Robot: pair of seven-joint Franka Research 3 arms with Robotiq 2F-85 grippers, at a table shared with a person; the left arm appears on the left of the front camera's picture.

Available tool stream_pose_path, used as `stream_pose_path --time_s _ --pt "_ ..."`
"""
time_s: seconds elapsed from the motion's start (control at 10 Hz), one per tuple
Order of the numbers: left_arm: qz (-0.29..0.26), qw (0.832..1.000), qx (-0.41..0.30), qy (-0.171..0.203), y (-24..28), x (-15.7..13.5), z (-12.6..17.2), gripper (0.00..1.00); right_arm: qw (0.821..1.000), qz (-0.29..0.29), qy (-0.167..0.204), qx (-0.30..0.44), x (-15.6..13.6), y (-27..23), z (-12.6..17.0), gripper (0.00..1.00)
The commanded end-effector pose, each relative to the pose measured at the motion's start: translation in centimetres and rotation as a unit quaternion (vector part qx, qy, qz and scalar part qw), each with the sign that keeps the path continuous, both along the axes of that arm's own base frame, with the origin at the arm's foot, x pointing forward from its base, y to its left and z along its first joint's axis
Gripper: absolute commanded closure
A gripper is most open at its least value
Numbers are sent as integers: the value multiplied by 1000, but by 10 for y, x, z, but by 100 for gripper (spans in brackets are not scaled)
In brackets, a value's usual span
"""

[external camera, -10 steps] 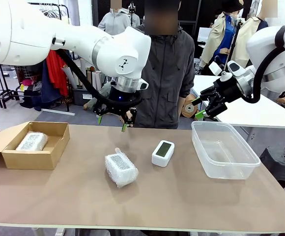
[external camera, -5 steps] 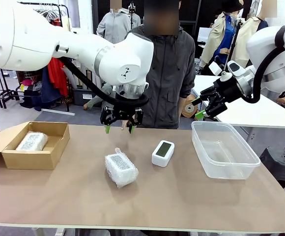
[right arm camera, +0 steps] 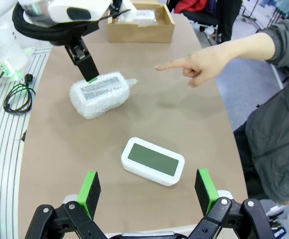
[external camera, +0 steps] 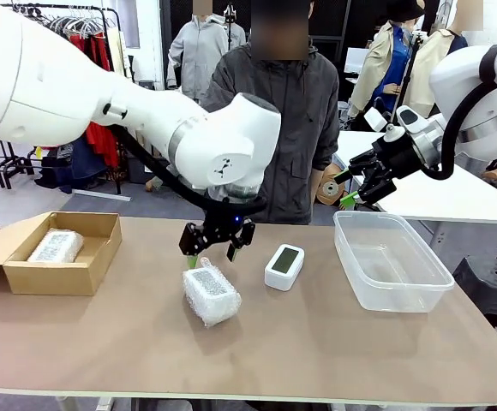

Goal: Separate and place wrapped and unwrapped clocks.
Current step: Pick up the Digital clock indicated by the person.

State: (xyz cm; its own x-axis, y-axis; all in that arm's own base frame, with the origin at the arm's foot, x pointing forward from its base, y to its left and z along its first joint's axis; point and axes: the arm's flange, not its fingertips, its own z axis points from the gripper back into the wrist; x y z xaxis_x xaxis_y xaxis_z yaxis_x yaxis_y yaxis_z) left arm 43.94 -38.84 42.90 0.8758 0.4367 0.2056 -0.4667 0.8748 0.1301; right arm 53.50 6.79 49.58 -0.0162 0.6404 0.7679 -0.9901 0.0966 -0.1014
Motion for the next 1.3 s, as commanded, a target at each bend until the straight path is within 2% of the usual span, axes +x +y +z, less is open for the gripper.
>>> stream_pose_path --time_s 0.0,0.2,0.5,0.7,0.8,1.1,1.2 --pt "32 999 -33 -12 21 -12 -20 0 1000 -1 -5 -2 -1 -1 1 0" --pt "48 996 -69 -19 35 -14 -40 0 1000 -1 -5 -2 -1 -1 1 0" --pt "28 994 -106 -21 54 -13 -59 0 1000 -1 -5 -2 -1 -1 1 0" --pt "9 993 -113 -33 56 -6 -59 0 1000 -1 -5 -2 -1 -1 1 0" --pt "35 995 -95 -23 48 -4 -63 0 1000 -1 -5 -2 -1 -1 1 0" --pt "26 994 -99 -25 50 -3 -65 0 1000 -1 -5 -2 -1 -1 1 0" --pt "44 993 -111 -4 45 3 -65 0 1000 -1 -5 -2 -1 -1 1 0"
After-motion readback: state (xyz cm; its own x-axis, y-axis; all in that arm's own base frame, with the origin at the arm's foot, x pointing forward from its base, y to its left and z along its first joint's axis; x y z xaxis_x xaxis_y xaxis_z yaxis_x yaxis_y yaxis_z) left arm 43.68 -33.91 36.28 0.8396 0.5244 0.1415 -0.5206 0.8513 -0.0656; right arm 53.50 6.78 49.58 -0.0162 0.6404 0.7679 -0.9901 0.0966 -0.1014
